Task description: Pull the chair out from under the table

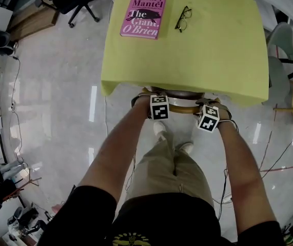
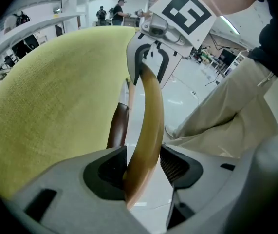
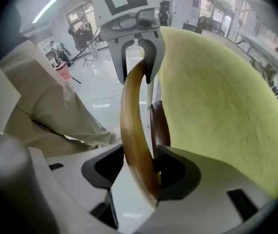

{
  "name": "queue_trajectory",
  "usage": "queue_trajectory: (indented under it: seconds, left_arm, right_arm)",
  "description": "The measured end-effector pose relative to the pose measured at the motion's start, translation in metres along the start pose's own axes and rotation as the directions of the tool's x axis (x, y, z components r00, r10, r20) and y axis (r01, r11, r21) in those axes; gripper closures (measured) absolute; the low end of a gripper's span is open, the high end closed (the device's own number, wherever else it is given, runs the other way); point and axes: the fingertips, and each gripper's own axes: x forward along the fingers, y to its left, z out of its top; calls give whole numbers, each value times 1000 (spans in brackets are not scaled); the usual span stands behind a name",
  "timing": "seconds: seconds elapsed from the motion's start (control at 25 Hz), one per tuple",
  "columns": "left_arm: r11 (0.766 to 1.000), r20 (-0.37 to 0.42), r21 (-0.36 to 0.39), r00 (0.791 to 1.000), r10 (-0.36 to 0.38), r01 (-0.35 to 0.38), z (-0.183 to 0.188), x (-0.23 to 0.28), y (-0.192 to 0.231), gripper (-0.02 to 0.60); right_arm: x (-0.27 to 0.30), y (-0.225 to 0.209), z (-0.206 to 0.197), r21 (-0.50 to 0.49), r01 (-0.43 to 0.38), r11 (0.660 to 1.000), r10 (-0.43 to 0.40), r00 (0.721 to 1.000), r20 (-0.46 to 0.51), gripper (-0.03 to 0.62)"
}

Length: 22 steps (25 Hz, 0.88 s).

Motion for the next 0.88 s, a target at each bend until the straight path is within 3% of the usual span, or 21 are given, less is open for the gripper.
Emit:
queue_trajectory:
  seconds: [0.16, 0.52, 0.88]
  left_arm:
    - [999, -19, 3, 999, 34, -33, -4, 5, -12, 379]
    - [994, -13, -4, 994, 107, -108, -1, 20, -66, 383]
    - [998, -12, -49, 999, 31, -32, 13, 33, -122, 383]
  right_arm:
    - [3, 14, 0, -7, -34, 999, 34, 999, -12, 399]
    - [-1, 59, -8, -32, 10, 999, -11, 1000, -24, 399]
    - [-9, 113, -28, -6, -74, 997, 74, 997, -12, 401]
